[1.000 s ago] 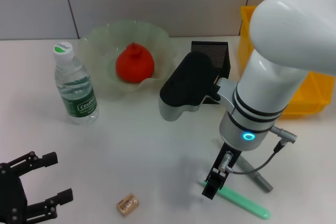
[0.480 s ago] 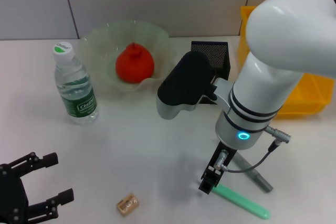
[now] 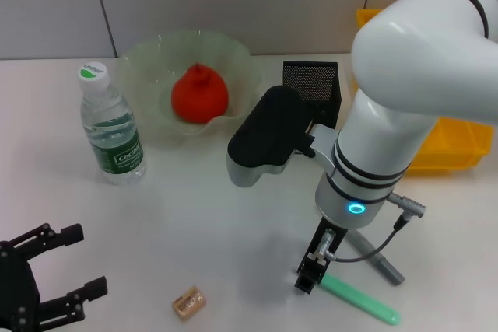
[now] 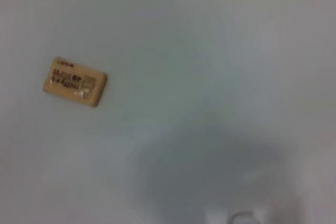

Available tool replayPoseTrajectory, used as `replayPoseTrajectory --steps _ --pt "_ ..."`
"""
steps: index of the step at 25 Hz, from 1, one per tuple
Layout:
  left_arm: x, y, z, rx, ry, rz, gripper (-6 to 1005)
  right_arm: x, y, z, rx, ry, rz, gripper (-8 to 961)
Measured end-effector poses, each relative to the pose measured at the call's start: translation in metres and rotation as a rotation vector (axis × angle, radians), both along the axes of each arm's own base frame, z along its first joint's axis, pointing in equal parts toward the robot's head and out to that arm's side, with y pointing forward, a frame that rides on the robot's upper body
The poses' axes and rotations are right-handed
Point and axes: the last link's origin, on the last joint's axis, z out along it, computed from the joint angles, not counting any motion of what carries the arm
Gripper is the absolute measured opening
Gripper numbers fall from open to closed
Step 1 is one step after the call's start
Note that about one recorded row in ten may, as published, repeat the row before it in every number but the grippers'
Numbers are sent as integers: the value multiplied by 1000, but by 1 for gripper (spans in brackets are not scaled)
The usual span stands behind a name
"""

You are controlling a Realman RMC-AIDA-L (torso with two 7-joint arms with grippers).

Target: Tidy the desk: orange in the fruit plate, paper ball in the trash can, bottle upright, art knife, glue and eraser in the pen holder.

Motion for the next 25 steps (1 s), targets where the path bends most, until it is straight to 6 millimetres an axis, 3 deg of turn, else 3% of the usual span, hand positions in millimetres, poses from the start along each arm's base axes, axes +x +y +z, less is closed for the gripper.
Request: replayPoseTrajectory --steps 3,14,18,23,25 --pt "0 0 0 1 0 0 814 1 -1 -1 -4 -8 5 531" --pt "-1 -1 2 14 -1 8 814 -2 -6 -3 -22 -31 16 320" --pt "-3 -2 3 22 -1 14 814 -3 -7 -1 -25 -22 11 168" --pt "-4 -3 4 30 0 15 814 -11 -7 5 -25 12 19 168" --pt "-4 -3 3 31 0 14 814 -21 -3 20 -8 75 20 169"
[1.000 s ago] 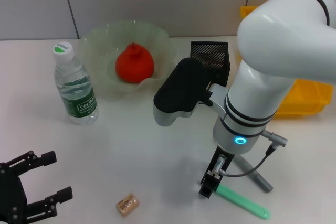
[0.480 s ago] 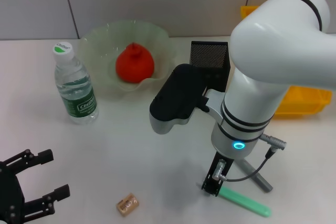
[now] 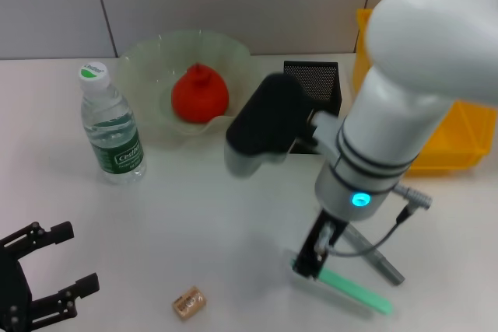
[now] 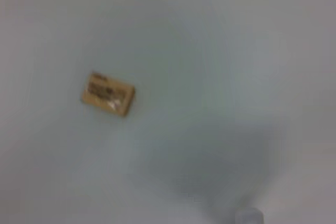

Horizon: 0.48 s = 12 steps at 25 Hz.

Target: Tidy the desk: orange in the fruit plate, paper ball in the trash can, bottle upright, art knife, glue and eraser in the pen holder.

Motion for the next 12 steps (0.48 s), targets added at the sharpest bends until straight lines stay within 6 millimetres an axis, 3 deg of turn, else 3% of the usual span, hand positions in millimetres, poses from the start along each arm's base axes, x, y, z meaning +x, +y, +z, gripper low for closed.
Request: replayPoseTrajectory --steps 4,7,12 --pt "0 -1 -1 -1 -4 3 814 -11 10 22 49 94 5 169" --pt "0 -2 -2 -4 -9 1 814 -29 29 62 197 233 74 173" --pt "0 -1 -2 3 -11 3 814 -36 41 88 309 331 148 183"
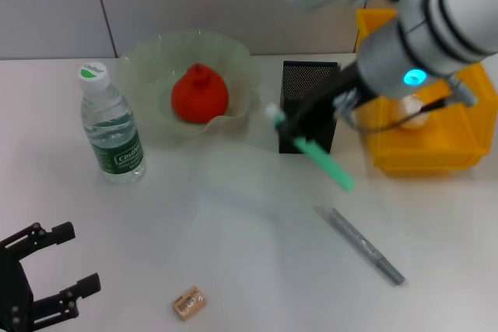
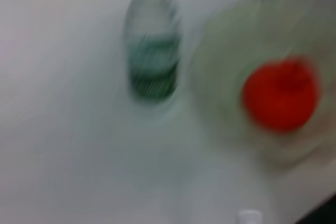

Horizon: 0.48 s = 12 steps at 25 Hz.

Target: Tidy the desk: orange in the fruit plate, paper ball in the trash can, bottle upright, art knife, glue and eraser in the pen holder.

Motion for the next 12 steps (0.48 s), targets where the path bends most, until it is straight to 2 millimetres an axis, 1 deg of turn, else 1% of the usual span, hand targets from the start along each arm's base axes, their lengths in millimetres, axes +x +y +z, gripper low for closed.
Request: replayPoseTrajectory --steps 1,2,3,4,8,9,12 --pt "0 0 0 3 -1 2 814 -1 3 7 32 23 17 185" --pt "0 0 0 3 -1 2 814 -1 3 7 32 23 17 187" --pt "0 0 0 7 -3 4 814 -3 10 17 96 64 57 189" --pt "0 0 0 7 -3 4 814 -3 10 17 96 64 57 191" --pt "2 3 -1 16 -12 6 813 -8 22 23 202 118 144 199" --pt "2 3 -1 16 -12 6 813 -8 22 23 202 118 144 201" --pt "1 4 0 19 -16 12 813 -5 30 25 253 140 161 207"
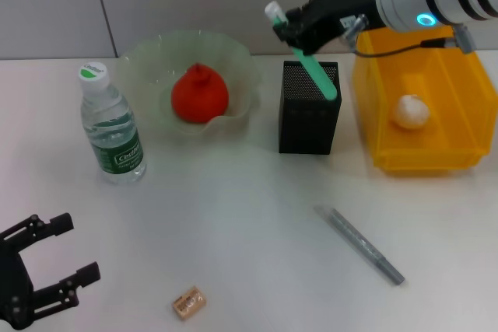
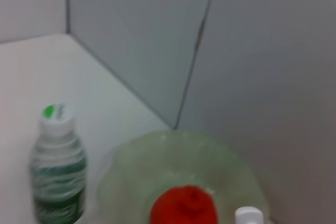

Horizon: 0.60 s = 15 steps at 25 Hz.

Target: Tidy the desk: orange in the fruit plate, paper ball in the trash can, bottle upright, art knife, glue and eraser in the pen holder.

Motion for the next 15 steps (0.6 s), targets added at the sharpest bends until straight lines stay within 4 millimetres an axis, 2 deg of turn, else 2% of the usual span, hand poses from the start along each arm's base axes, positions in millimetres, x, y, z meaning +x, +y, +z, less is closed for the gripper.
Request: replayPoseTrajectory --steps 6,8,15 --pt "-2 -1 2 18 -5 13 813 12 16 -3 65 28 -3 219" --pt "-2 -1 3 25 -7 16 813 21 24 -8 89 26 -3 223" --pt "-1 -1 2 40 -14 17 813 30 29 -26 121 16 28 237"
